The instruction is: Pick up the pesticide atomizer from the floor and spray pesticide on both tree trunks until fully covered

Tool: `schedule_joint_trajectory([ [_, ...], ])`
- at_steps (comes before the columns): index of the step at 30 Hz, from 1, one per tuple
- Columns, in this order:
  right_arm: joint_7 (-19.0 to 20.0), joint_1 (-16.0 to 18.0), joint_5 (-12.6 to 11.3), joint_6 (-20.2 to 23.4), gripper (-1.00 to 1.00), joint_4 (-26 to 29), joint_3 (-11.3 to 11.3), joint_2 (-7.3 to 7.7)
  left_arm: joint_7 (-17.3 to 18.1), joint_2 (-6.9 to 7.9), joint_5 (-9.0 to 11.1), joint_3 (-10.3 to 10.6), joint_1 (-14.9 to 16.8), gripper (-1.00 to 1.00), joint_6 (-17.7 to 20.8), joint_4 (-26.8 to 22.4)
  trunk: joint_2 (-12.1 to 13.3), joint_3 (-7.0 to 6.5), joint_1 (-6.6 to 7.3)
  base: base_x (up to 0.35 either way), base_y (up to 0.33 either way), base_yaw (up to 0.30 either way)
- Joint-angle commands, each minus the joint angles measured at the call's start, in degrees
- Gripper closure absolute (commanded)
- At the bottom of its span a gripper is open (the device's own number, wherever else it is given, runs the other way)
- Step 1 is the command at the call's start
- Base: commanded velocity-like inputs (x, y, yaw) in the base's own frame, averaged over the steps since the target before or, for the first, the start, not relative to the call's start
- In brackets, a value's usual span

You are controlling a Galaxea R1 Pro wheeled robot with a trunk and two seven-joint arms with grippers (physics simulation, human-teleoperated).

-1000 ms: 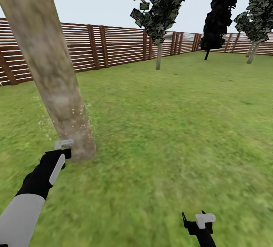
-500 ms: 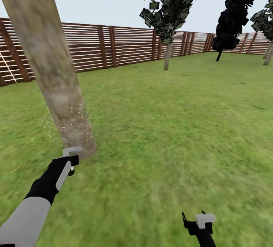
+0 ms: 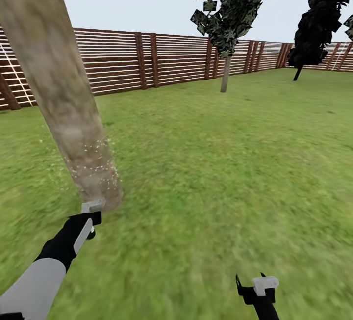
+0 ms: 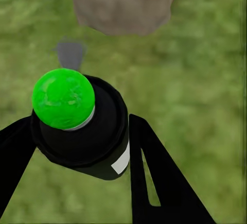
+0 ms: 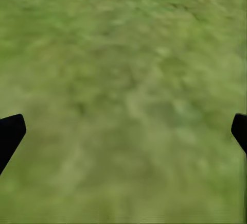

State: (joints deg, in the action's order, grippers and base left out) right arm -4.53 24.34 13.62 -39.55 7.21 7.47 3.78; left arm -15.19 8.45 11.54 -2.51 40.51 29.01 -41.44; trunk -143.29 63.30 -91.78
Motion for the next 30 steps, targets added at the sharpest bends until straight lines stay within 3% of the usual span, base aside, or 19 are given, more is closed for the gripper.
schedule_joint_trajectory([
  [1,0.0,0.0,0.0,0.0,-1.0,0.0,0.0,0.0,-0.2,-0.13,-0.1,-0.1,0.0,1.0,-0.3,-0.1,0.0,0.0,0.0,0.239,-0.167,0.002],
  [7,0.0,0.0,0.0,0.0,-1.0,0.0,0.0,-0.05,-0.6,-0.07,0.0,-0.4,0.0,1.0,-0.6,0.2,0.0,0.0,0.0,0.197,-0.154,0.087],
  [10,0.0,0.0,0.0,0.0,-1.0,0.0,0.0,-0.07,-0.5,0.35,0.1,-0.5,0.0,1.0,-0.9,3.8,0.0,0.0,0.0,0.013,-0.013,0.272],
  [12,0.0,0.0,0.0,0.0,-1.0,0.0,0.0,-0.03,-0.5,0.14,-0.1,-0.5,0.0,1.0,-5.6,7.1,0.0,0.0,0.0,0.001,-0.001,0.105],
  [13,0.0,0.0,0.0,0.0,-1.0,0.0,0.0,-0.03,-0.6,-0.01,-0.1,-0.4,0.0,1.0,-6.2,7.3,0.0,0.0,0.0,0.0,0.0,0.021],
  [20,0.0,0.0,0.0,0.0,-1.0,0.0,0.0,-0.02,-0.6,-1.16,-0.1,-0.4,0.0,1.0,-6.2,7.4,0.0,0.0,0.0,0.191,-0.054,0.002],
  [24,0.0,0.0,0.0,0.0,-1.0,0.0,0.0,0.0,-0.6,-0.84,-0.1,-0.2,0.0,1.0,-6.3,8.3,0.0,0.0,0.0,0.322,0.058,0.004],
  [27,0.0,0.0,0.0,0.0,-1.0,0.0,0.0,-0.06,0.0,0.32,-0.4,-0.5,0.0,1.0,-6.9,12.9,0.0,0.03,0.0,0.07,0.023,0.194],
  [30,0.0,0.0,0.0,0.0,-1.0,0.0,0.0,-0.02,0.2,-0.77,-0.1,0.0,0.0,1.0,-6.8,12.9,0.0,0.06,0.0,0.004,0.001,0.143],
])
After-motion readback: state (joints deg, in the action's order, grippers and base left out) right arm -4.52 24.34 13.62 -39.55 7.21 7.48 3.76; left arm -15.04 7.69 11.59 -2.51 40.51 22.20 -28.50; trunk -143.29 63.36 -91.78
